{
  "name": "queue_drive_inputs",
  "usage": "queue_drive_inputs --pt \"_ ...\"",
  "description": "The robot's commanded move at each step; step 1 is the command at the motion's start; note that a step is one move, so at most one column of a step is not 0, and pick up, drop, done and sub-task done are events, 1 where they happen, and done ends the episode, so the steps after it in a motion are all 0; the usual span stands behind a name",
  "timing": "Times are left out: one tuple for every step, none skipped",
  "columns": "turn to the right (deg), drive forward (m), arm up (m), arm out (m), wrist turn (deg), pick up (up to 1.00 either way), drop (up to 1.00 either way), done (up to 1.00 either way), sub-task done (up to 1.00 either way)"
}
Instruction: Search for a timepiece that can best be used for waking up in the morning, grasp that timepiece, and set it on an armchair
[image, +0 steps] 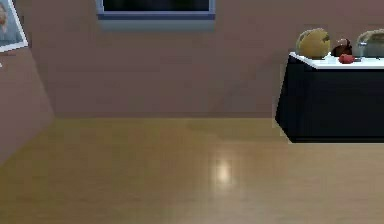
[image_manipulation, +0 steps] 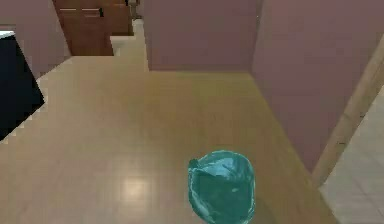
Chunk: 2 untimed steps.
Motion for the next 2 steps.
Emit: queue_drive_inputs --pt "45.0 0.0 0.0 0.0 0.0 0.0 0.0 0.0 0.0" --pt "15.0 0.0 0.0 0.0 0.0 0.0 0.0 0.0 0.0"
